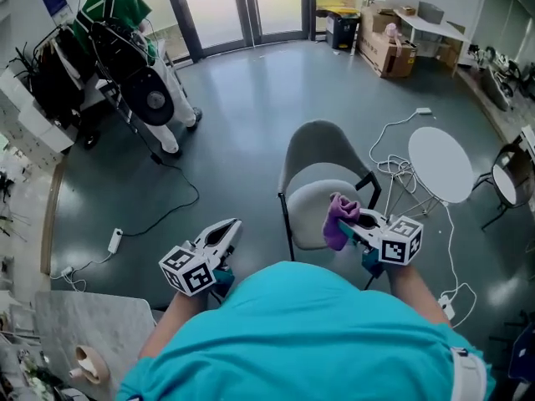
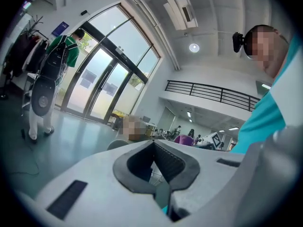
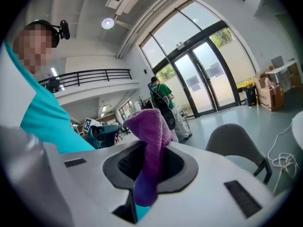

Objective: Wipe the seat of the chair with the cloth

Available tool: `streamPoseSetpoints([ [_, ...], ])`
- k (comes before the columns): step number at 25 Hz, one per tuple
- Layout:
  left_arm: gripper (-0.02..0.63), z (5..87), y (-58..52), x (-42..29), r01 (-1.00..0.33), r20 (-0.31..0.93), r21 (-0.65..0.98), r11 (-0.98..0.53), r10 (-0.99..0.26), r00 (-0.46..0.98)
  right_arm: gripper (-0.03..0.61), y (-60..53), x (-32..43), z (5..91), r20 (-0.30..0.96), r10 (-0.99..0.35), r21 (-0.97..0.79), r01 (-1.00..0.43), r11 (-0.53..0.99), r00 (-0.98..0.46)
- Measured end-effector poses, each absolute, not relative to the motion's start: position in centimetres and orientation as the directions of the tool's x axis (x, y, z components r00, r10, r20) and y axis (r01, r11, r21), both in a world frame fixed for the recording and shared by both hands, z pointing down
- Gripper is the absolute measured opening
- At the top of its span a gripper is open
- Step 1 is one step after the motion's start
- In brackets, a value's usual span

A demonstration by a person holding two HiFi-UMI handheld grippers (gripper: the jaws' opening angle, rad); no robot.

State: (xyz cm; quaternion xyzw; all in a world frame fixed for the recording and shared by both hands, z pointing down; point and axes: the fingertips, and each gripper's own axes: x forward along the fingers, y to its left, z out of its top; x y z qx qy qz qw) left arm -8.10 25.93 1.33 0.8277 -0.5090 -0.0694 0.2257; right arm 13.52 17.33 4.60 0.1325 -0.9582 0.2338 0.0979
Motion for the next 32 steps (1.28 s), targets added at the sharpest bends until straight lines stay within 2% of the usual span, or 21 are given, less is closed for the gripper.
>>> streamPoseSetpoints([
  [3,0.003,0.9,22.5,-7.2,-0.830,0.141,0.434,-0.350,-0.884,0.446,0.058,13.4,13.3,5.1,0.254,-0.152,-0.423,-0.251,0.871,-0.955],
  [9,0.003,3.3,17.8,-8.1,-0.837,0.197,0.439,-0.326,-0.874,0.444,0.058,8.5,11.0,8.3,0.267,-0.123,-0.447,-0.236,0.863,-0.956],
  [15,0.003,6.9,15.2,-10.7,-0.786,0.208,0.487,-0.381,-0.823,0.528,0.058,8.1,8.4,12.0,0.335,-0.173,-0.500,-0.330,0.801,-0.926],
  [22,0.003,8.9,14.5,-19.0,-0.753,0.183,0.469,-0.462,-0.784,0.594,0.058,7.8,2.6,14.9,0.479,-0.264,-0.438,-0.489,0.754,-0.837],
  [27,0.003,11.6,13.5,-23.0,-0.732,0.205,0.496,-0.467,-0.756,0.622,0.058,5.9,0.1,19.1,0.599,-0.255,-0.418,-0.568,0.709,-0.759],
  [32,0.003,15.3,11.1,-22.2,-0.741,0.255,0.521,-0.424,-0.751,0.610,0.058,2.4,1.7,25.0,0.665,-0.197,-0.459,-0.603,0.653,-0.720],
])
